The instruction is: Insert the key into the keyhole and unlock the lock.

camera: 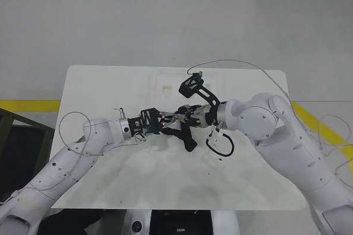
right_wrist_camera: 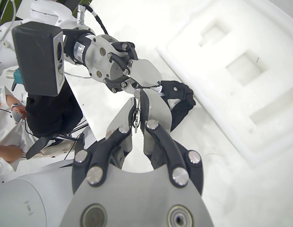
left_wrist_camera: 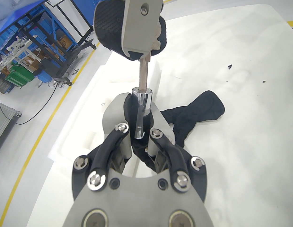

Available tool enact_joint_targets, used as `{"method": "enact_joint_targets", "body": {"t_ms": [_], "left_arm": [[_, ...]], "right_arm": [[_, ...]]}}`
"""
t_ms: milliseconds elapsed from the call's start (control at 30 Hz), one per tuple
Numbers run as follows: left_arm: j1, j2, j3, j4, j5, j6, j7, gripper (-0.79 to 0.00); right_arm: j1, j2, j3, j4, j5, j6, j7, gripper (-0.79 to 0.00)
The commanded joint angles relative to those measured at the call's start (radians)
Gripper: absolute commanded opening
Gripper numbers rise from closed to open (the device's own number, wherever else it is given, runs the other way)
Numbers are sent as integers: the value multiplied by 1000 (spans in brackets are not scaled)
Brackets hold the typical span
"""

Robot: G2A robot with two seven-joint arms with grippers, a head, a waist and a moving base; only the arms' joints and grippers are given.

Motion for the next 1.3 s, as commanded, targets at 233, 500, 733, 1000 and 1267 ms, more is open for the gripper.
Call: {"method": "enact_joint_targets", "body": {"t_ms": [233, 500, 733, 1000, 1267], "left_arm": [[0, 0, 0, 0, 0, 0, 0, -785], [0, 0, 0, 0, 0, 0, 0, -785], [0, 0, 0, 0, 0, 0, 0, -785], [42, 9, -44, -28, -4, -10, -6, -785], [64, 5, -70, -27, -20, -29, -32, -785]], "right_arm": [[20, -11, -19, 16, -20, 10, -8, -785], [23, -17, -27, 22, -31, 13, -10, -763], [22, -21, -26, 29, -29, 7, -10, -739], [21, -28, -31, 24, -22, 11, -21, -542], [8, -22, 13, -13, -20, 17, -12, -474]]}}
